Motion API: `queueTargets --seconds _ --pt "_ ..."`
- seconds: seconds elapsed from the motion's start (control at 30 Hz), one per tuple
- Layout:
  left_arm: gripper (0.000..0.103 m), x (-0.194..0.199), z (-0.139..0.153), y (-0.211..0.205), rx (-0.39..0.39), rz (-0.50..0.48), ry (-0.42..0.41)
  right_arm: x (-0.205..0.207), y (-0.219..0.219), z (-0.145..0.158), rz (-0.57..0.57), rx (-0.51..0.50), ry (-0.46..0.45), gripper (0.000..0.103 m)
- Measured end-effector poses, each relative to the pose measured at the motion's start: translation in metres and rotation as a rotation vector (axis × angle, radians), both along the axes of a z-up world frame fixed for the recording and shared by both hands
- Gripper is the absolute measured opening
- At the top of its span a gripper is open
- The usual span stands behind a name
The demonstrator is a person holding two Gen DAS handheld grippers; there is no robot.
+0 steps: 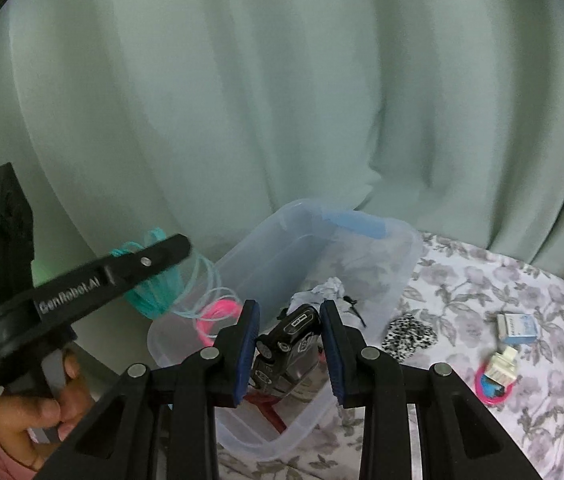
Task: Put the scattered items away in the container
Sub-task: 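Lower the bangles and toy car into the container and open both grippers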
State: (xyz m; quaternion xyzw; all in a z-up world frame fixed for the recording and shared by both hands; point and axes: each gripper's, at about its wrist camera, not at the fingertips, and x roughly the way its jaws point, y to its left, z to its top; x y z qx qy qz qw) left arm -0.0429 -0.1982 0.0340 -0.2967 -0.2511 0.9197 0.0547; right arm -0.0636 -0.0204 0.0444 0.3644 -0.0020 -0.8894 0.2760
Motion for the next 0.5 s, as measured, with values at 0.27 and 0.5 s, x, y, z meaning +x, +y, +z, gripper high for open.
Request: queueTargets --seconds 0.27,0.5 --pt "0.008 -0.017 -0.021 0.006 -0.02 -0.048 -0.071 -0.025 -0.014 -0.022 0.005 0.014 -0.057 0.034" --pt "0.008 -0.03 -0.041 0.004 -0.034 -0.031 -0.152 -0.043 -0.013 -0.035 -0.016 0.013 -0.098 0.034"
